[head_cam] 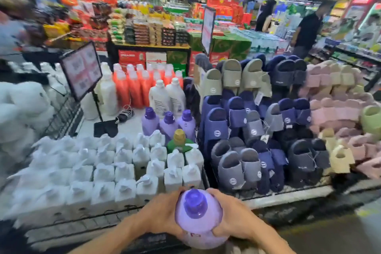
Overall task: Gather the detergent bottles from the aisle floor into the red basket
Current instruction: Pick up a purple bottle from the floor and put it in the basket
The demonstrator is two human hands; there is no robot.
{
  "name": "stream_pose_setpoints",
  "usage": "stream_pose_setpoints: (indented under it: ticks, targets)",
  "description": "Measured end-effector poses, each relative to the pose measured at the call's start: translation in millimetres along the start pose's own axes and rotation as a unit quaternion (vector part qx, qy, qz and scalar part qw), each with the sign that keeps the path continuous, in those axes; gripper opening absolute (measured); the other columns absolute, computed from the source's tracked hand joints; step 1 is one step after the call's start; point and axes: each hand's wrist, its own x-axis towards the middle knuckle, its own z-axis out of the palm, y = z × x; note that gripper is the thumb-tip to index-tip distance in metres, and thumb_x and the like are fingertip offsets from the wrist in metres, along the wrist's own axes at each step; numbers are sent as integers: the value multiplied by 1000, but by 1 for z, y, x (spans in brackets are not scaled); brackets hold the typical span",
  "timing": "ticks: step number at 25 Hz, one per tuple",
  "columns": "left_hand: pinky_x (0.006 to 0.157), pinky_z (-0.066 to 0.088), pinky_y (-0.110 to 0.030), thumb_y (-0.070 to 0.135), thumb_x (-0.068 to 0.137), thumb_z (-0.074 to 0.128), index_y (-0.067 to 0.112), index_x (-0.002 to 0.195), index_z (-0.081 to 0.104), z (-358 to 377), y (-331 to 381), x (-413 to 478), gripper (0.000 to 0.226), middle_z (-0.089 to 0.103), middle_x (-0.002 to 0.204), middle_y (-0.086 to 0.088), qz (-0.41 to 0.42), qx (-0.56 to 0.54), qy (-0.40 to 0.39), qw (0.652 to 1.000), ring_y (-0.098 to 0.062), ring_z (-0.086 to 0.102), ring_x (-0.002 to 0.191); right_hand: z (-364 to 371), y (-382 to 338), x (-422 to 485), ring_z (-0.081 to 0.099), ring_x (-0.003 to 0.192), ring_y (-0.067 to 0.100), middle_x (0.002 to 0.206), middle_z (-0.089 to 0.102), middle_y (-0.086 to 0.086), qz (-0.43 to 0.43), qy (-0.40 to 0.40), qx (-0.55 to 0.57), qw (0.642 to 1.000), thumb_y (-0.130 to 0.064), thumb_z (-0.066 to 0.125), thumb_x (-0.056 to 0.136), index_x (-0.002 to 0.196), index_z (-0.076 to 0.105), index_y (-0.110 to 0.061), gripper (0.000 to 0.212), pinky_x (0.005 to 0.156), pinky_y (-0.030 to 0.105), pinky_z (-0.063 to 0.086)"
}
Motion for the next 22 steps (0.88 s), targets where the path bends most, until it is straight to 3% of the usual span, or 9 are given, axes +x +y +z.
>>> stream_pose_setpoints:
  ticks: [3, 8, 10, 12, 14, 16, 19, 22]
  targets:
    - [92, 51, -26, 73, 53, 85, 46, 129, 35, -35, -29, -82, 94, 59, 119, 27, -84, -9, 79, 993, 0, 62, 111, 16, -74, 43, 61, 108, 3, 111, 61, -29, -91, -54, -35, 994, -41, 73, 60, 137, 42, -52, 84, 90, 21, 50]
    - [91, 55, -34, 81, 50, 77, 49, 131, 39, -79, -93, -229, 95, 64, 119, 23, -230, 25, 177, 957, -8, 65, 111, 90, -216, 100, 63, 100, 1, 111, 66, -24, -213, -123, -103, 964, -45, 72, 63, 131, 41, -51, 75, 81, 22, 52]
    - [94, 53, -36, 72, 52, 78, 44, 129, 39, -97, -115, -303, 92, 66, 119, 17, -285, 14, 189, 940, -12, 65, 111, 136, -279, 113, 63, 106, 4, 119, 66, -21, -263, -145, -128, 945, -47, 75, 66, 137, 35, -57, 82, 86, 23, 52]
    - [92, 53, -36, 64, 51, 81, 40, 131, 37, -108, -130, -372, 94, 68, 116, 12, -337, 15, 232, 912, -17, 66, 109, 178, -340, 124, 61, 115, -2, 130, 63, -22, -314, -188, -110, 924, -44, 78, 69, 141, 35, -59, 85, 95, 24, 52]
    - [85, 55, -36, 60, 48, 82, 41, 129, 37, -113, -139, -437, 94, 69, 111, 11, -391, 18, 275, 878, -19, 68, 104, 214, -399, 129, 60, 113, -12, 127, 65, -24, -360, -223, -90, 901, -35, 82, 69, 143, 43, -49, 85, 91, 16, 49]
    - [81, 56, -35, 60, 46, 82, 45, 127, 37, -119, -145, -494, 94, 69, 107, 13, -431, 10, 311, 847, -17, 69, 99, 244, -456, 130, 59, 106, -17, 120, 65, -27, -406, -247, -98, 874, -41, 81, 64, 143, 46, -39, 87, 88, 13, 47]
    - [79, 55, -33, 61, 46, 80, 45, 130, 37, -129, -152, -570, 96, 69, 106, 15, -485, 15, 347, 802, -13, 69, 94, 293, -537, 131, 63, 104, -2, 120, 67, -17, -472, -283, -108, 828, -55, 72, 55, 147, 43, -34, 99, 94, 26, 52]
    - [77, 54, -32, 60, 45, 81, 45, 129, 37, -127, -164, -629, 96, 69, 105, 17, -532, 1, 385, 754, -12, 69, 93, 342, -606, 135, 66, 110, 15, 123, 69, -9, -533, -298, -133, 781, -55, 71, 53, 147, 41, -37, 100, 94, 35, 53]
